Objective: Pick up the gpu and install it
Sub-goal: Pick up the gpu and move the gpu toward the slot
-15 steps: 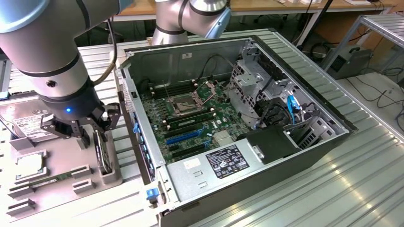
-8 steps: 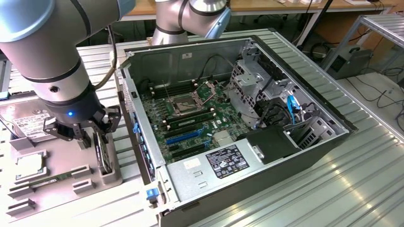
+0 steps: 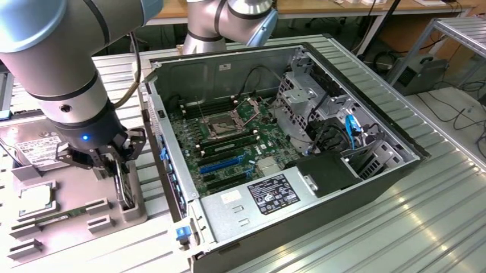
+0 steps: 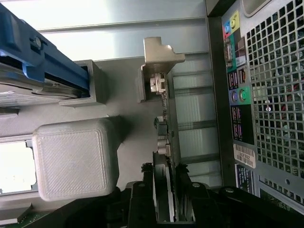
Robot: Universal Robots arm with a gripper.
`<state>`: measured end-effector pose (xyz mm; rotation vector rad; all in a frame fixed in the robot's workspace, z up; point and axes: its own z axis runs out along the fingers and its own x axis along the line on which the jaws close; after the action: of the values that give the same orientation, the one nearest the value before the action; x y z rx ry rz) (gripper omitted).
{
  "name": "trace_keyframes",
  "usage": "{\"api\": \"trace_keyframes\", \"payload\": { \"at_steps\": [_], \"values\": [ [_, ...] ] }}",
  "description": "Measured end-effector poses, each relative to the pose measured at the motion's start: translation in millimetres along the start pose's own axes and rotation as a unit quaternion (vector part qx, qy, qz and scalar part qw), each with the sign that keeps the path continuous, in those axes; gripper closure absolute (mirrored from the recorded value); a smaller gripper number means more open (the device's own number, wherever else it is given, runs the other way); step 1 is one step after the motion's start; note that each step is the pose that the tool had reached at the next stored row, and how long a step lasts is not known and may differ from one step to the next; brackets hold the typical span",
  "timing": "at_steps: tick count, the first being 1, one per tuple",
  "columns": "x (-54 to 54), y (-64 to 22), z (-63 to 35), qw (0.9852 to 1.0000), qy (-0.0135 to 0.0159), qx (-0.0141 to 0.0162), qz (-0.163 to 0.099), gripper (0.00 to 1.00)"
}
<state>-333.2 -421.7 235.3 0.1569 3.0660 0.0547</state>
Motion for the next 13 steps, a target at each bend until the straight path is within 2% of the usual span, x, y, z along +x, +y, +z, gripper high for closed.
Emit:
{"api": "trace_keyframes", "payload": {
  "at_steps": [1,2,10,11,13],
  "values": [
    [0.0,0.0,0.0,1.0000,0.0000,0.0000,0.000,0.66],
    [0.0,0.0,0.0,1.0000,0.0000,0.0000,0.000,0.71],
    [0.0,-0.2,-0.4,1.0000,0.0003,-0.0002,-0.001,0.71],
    [-0.2,-0.3,-1.0,1.0000,0.0011,-0.0001,-0.001,0.71],
    [-0.7,-0.3,-2.8,1.0000,0.0048,0.0003,-0.002,0.71]
  ]
}}
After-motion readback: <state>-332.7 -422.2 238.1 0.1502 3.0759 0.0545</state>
